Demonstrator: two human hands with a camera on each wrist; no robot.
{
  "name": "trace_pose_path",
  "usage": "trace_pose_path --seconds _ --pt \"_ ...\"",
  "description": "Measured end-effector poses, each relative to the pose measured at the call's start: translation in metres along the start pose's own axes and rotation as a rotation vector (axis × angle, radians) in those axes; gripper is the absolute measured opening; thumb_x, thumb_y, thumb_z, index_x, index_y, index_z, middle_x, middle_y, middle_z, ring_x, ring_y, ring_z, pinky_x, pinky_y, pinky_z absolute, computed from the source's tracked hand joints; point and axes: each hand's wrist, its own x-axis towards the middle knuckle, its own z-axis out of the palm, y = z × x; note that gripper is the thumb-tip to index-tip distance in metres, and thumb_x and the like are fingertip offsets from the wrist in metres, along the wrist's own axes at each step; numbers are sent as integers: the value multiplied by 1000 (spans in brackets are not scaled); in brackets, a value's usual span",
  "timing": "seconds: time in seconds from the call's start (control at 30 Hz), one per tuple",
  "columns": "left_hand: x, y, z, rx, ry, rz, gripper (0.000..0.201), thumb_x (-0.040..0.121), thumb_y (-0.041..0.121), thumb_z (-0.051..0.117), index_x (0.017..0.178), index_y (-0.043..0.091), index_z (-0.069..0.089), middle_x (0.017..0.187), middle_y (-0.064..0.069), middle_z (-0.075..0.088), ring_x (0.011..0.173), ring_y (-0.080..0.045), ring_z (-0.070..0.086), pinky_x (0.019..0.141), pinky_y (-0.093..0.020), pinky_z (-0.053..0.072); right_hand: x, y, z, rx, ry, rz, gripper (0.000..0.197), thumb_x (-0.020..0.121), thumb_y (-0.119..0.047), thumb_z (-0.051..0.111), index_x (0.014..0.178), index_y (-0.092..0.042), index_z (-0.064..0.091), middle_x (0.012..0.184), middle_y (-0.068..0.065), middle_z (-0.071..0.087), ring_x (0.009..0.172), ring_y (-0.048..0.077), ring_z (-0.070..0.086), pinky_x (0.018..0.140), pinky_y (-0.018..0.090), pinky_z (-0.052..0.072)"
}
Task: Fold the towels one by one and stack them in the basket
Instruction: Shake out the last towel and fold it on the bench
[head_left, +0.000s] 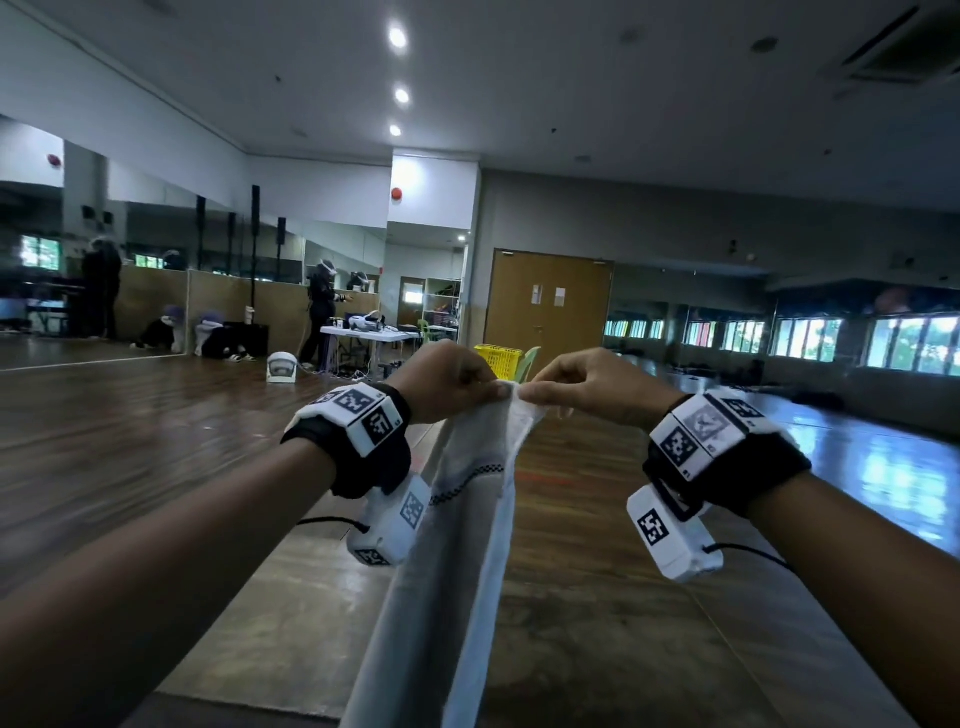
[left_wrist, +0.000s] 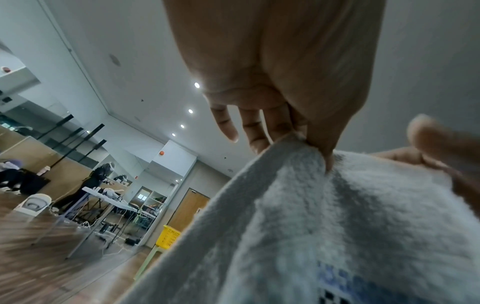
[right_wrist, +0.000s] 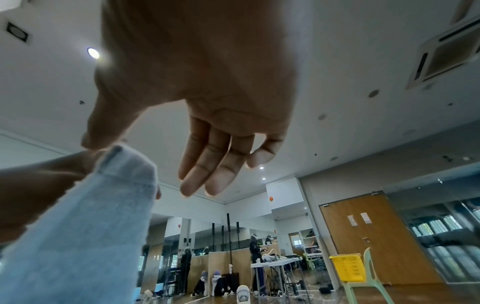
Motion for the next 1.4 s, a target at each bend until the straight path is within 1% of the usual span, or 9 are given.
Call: trace_pose_path --seconds 0.33,0.47,0.63,0.9,1.0,1.13,1.23,1.33,1.4 --pt "-12 16 -23 70 -140 -57 36 85 38 62 89 2 65 85 -16 67 70 -24 59 67 -33 50 -9 -39 -34 -353 164 -140 16 90 -25 59 93 -10 64 84 1 61 78 17 57 68 30 46" --pt "-30 3 -50 38 -180 -176 28 86 34 60 96 9 66 93 -10 68 84 -23 64 81 -35 54 -18 -49 -65 -383 311 -164 11 90 -22 60 89 -11 64 77 -5 58 68 8 52 59 21 42" --pt "-41 -2 -107 21 -104 -235 21 84 29 62 69 16 58 68 3 56 63 -11 54 54 -10 41 -31 -44 -99 -337 338 -108 9 88 -21 62 86 -12 65 81 6 64 71 18 56 61 26 42" --pt "-29 4 -184 -143 -10 -220 76 45 73 73 82 8 69 78 0 71 75 -10 65 66 -22 51 -46 -38 -152 -80 398 -96 11 86 -19 63 75 -19 63 67 -4 60 51 -4 50 49 4 39" --pt "-6 8 -197 -179 100 -175 64 56 73 66 84 16 69 78 6 69 77 -11 62 73 -29 48 -31 -36 -170 49 516 -149 11 87 -21 60 76 -22 61 56 -15 62 47 -5 50 47 4 38" --pt "26 -11 -172 -125 72 -196 20 89 31 56 85 14 65 79 5 64 73 -7 57 72 -20 49 0 4 -164 80 578 -115 19 91 -8 56 79 -23 59 53 -20 61 46 -6 51 47 4 39" --pt "29 -61 -113 -193 -145 -252 21 94 1 46 78 9 59 63 3 64 61 -6 58 57 -12 47 18 68 -125 -82 396 41 22 91 -5 57 81 -24 61 57 -19 65 53 -5 56 54 7 45" --pt "22 -123 -51 190 -319 -235 24 92 15 56 69 23 54 65 9 55 64 -9 51 66 -25 43 24 118 -73 -283 78 198 8 90 -11 59 90 -18 64 83 -5 68 80 12 63 67 18 46" --pt "25 -143 -32 271 -241 -190 26 91 21 56 66 25 50 67 5 51 69 -17 49 69 -35 45 32 130 -61 -317 137 193 7 90 -13 59 93 -17 64 88 0 65 85 19 61 69 23 47"
